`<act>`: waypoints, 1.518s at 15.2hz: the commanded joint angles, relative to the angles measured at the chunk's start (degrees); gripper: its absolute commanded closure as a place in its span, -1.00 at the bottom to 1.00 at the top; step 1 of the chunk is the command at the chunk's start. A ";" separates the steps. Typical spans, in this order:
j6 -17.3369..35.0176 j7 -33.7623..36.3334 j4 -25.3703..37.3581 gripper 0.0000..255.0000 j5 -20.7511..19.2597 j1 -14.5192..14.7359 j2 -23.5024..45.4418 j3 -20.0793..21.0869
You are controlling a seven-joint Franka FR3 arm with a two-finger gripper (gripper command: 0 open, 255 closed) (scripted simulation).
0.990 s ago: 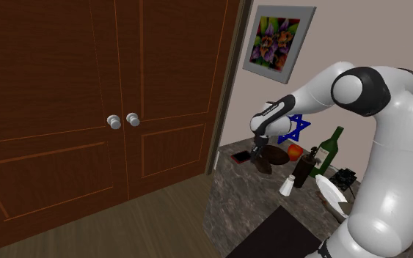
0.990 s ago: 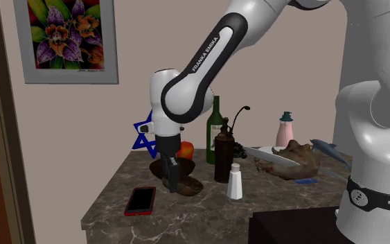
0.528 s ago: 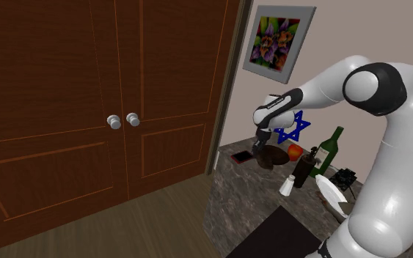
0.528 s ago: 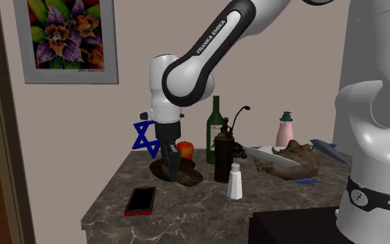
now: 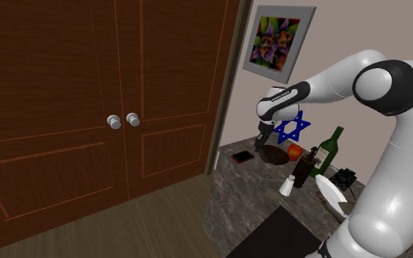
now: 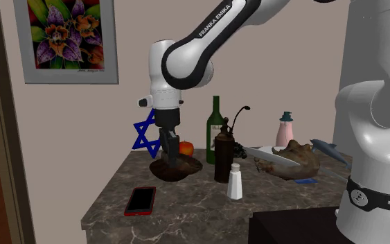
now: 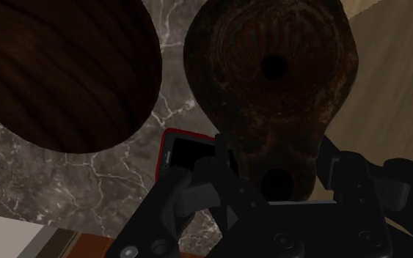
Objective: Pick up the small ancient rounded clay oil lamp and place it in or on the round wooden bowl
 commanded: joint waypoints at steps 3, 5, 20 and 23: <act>-1.75 -5.30 5.39 1.00 1.76 -3.12 3.90 -1.30; -2.73 -8.15 8.69 1.00 2.87 -4.99 6.41 -1.81; -3.80 -18.19 22.70 1.00 8.21 -13.47 20.18 -1.68; -2.14 -18.52 22.44 1.00 8.81 -13.75 21.63 -1.28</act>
